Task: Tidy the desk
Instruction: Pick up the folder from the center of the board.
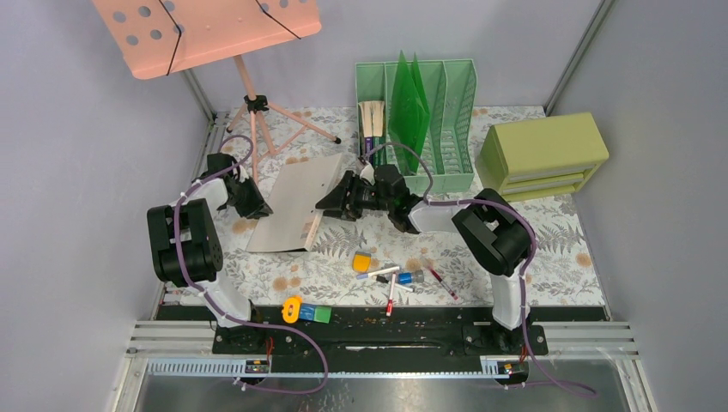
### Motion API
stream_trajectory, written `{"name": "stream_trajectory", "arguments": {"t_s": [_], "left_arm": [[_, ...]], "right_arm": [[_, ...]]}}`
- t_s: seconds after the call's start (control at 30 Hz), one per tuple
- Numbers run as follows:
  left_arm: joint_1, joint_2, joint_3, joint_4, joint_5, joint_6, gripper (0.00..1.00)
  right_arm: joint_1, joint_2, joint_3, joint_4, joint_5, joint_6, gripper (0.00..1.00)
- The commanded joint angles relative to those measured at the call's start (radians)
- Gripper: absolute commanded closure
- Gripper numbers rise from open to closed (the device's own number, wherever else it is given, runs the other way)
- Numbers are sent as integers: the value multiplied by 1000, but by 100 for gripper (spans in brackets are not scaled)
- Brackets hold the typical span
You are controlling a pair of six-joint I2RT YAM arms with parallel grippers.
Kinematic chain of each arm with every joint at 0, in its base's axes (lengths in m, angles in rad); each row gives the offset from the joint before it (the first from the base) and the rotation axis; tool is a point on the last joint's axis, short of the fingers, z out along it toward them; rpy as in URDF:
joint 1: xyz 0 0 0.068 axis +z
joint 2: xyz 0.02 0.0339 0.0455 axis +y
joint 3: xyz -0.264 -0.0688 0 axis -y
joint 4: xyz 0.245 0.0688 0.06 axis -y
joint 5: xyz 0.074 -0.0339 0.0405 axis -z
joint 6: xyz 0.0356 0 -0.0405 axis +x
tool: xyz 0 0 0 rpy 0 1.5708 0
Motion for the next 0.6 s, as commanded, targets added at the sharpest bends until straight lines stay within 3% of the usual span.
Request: {"name": "stream_trajectory", "arguments": {"t_s": [0.0, 0.3, 0.43, 0.57], "left_arm": [[-41, 44, -31, -86, 119, -19, 82], [-41, 12, -12, -107, 75, 12, 80], [-41, -34, -13, -102, 23, 20, 67], [-41, -92, -12, -132, -138, 30, 59]], "right_arm": [[41, 50, 88, 109, -17, 11, 42], [33, -18, -12, -187, 128, -120, 41], [30, -7, -43, -207, 143, -121, 40], [31, -1, -44, -263, 175, -129, 39]]}}
